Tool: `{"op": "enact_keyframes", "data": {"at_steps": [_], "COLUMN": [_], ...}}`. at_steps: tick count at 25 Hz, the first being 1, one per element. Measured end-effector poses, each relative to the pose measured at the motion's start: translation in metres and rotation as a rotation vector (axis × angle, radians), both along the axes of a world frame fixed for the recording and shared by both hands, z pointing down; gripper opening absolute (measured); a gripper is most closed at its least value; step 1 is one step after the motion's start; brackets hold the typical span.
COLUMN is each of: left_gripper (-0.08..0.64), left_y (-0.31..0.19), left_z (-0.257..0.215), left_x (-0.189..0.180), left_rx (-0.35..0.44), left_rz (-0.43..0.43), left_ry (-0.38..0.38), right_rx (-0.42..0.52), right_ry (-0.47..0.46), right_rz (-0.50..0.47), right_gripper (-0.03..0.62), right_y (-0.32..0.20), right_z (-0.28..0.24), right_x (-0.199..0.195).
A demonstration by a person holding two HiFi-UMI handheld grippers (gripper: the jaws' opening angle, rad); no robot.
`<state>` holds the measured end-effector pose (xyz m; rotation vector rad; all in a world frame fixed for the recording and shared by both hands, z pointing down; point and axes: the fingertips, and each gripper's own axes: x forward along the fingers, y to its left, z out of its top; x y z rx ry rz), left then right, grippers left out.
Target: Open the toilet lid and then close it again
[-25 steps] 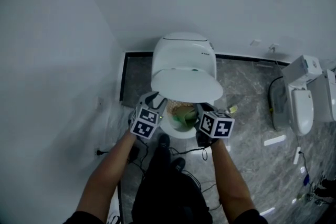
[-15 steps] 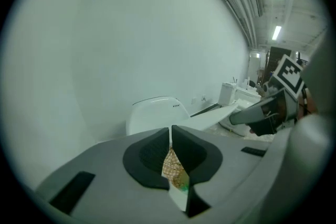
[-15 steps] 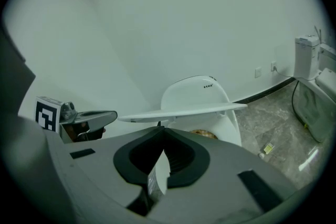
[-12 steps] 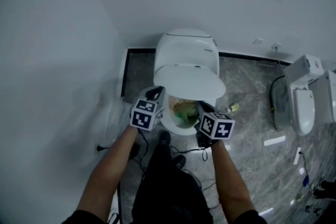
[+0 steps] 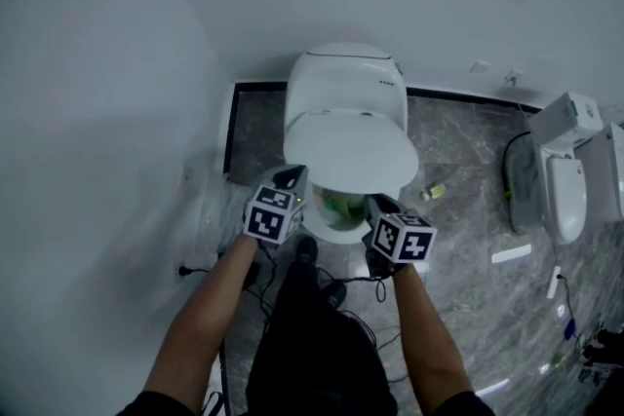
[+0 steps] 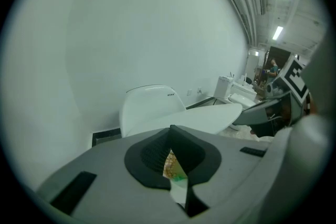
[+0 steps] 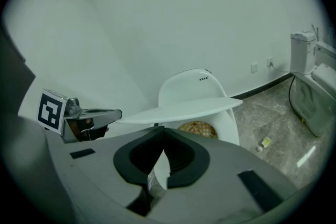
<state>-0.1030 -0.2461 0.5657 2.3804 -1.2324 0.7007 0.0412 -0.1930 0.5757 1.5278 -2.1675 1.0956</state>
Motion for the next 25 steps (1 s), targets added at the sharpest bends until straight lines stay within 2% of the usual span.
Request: {"op": "enact_keyframes", "data": {"at_steps": [11, 25], "left_gripper": [0.008, 0.008], "left_y": [0.023, 0.053], "left_z": [0.032, 0.076], "left_x": [0.005, 0.008], "left_rx": [-0.041, -0.083], "left_rz": [0.019, 0.059], "left_ry": [-0.021, -0.057], "right_rx": [-0.037, -0.131], "right_ry": [0.001, 0.015], "right_rz": [0.0, 0.002], "right_gripper": [0.011, 0.01], "right_y": [0.027, 0.065], "right_z": [0.027, 0.074], "right_x": [0.003, 0.007]}}
